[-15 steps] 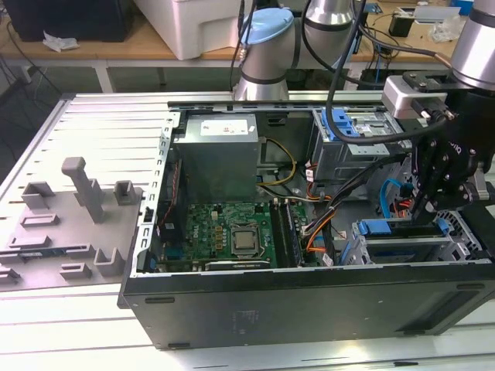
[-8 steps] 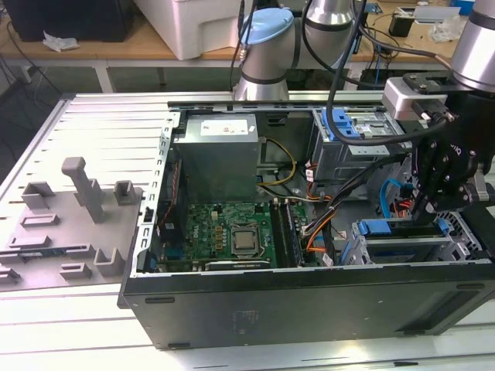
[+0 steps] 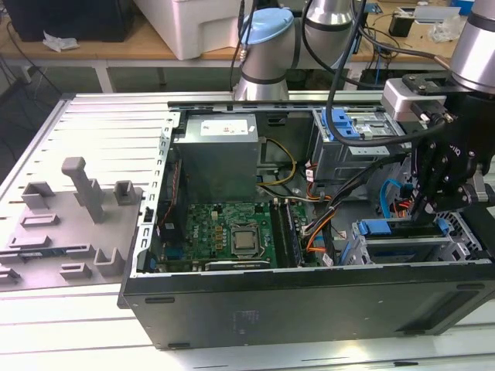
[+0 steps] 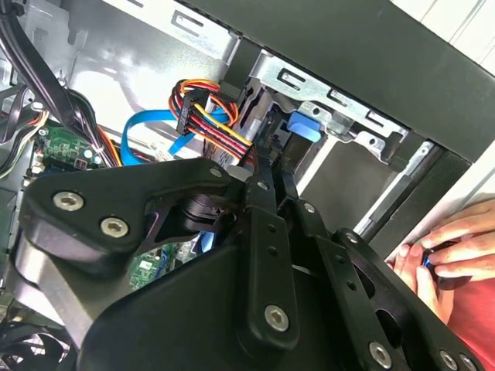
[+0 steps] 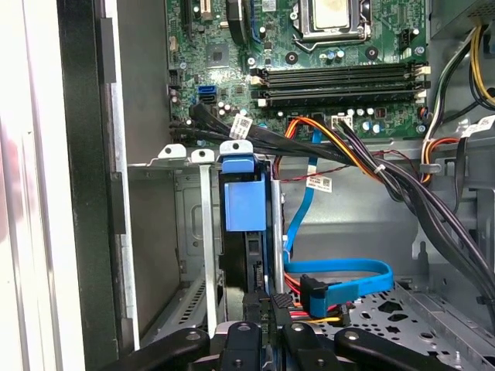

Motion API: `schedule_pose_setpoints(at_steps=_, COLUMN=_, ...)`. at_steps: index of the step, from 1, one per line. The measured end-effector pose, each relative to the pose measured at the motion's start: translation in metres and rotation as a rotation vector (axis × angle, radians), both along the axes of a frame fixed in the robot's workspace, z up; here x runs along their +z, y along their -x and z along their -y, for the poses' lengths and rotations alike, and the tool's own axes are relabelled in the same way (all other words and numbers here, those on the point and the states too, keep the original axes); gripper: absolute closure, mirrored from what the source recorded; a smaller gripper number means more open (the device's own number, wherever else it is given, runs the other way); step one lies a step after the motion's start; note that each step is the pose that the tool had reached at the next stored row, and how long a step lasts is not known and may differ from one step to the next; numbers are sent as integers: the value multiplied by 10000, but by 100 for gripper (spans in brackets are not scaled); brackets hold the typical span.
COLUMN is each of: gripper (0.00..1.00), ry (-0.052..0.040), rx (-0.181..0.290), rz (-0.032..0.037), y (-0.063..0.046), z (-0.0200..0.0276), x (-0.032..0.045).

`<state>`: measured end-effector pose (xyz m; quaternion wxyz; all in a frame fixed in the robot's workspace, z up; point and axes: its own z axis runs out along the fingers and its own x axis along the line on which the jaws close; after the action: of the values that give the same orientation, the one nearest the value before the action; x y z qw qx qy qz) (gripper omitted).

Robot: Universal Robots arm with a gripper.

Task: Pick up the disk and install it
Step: 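Insert the first disk wire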

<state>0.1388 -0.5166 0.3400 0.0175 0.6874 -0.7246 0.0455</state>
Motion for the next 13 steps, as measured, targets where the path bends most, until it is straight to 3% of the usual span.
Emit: schedule_pose_setpoints(at_steps=13, gripper=83, ry=-1, rx=-1, rz=0, y=0, z=0, x=-33)
